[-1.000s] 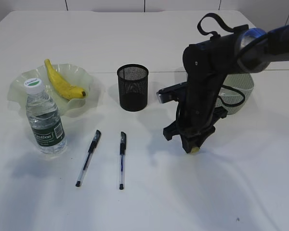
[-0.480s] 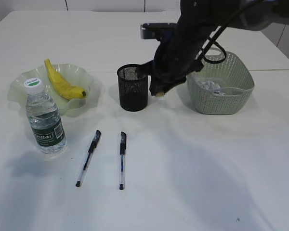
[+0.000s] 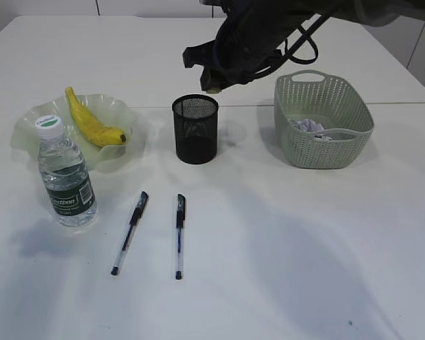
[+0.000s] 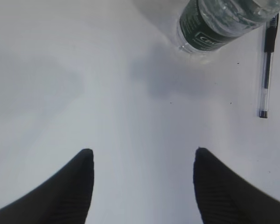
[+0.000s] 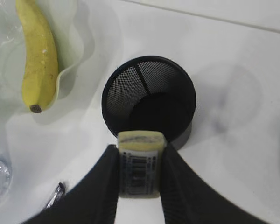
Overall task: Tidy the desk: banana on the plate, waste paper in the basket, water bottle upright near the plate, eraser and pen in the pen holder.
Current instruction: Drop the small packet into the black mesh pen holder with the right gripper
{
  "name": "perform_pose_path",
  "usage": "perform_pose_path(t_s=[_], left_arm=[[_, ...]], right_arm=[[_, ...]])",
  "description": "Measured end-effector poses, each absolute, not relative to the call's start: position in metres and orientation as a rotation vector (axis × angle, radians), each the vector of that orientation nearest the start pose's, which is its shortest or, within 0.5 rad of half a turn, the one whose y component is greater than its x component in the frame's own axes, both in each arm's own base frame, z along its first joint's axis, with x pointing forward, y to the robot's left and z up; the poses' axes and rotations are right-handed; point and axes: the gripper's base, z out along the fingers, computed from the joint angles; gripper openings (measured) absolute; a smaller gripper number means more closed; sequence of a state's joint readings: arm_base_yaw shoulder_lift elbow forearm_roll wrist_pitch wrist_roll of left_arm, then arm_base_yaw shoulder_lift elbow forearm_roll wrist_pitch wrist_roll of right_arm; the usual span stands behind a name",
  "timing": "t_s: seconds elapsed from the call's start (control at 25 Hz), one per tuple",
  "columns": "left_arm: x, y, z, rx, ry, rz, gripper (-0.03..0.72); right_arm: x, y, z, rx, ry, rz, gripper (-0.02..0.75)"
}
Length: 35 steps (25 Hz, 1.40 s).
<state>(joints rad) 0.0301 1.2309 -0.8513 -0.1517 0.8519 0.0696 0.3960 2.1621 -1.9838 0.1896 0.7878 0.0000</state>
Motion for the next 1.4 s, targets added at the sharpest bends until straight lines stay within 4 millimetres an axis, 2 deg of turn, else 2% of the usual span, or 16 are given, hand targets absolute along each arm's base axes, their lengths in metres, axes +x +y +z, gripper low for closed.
perform_pose_path(t_s=[0.08, 0.48, 0.88, 1.0, 1.28, 1.4], left_arm=[[0.227, -0.004, 0.269, -0.048, 2.705, -0.154, 0.47], [0.227, -0.004, 0.269, -0.053, 2.704, -0.167, 0.469], [0.226, -0.005, 0.269, -0.061, 2.708, -0.182, 0.469], [0.226, -0.005, 0.269, -0.061, 2.708, -0.182, 0.469], [0.226, -0.006, 0.269, -0.062, 2.708, -0.185, 0.469], [0.226, -0.006, 0.269, -0.062, 2.708, -0.185, 0.469]], right_arm=[[0.461, 0.206, 0.267, -0.377, 2.418, 0.403, 0.203], [0.488, 0.217, 0.234, -0.367, 2.41, 0.41, 0.202], [0.498, 0.221, 0.217, -0.364, 2.403, 0.407, 0.204], [0.499, 0.221, 0.219, -0.364, 2.393, 0.404, 0.224], [0.5, 0.221, 0.219, -0.364, 2.387, 0.402, 0.35], [0.5, 0.221, 0.219, -0.363, 2.386, 0.402, 0.373]])
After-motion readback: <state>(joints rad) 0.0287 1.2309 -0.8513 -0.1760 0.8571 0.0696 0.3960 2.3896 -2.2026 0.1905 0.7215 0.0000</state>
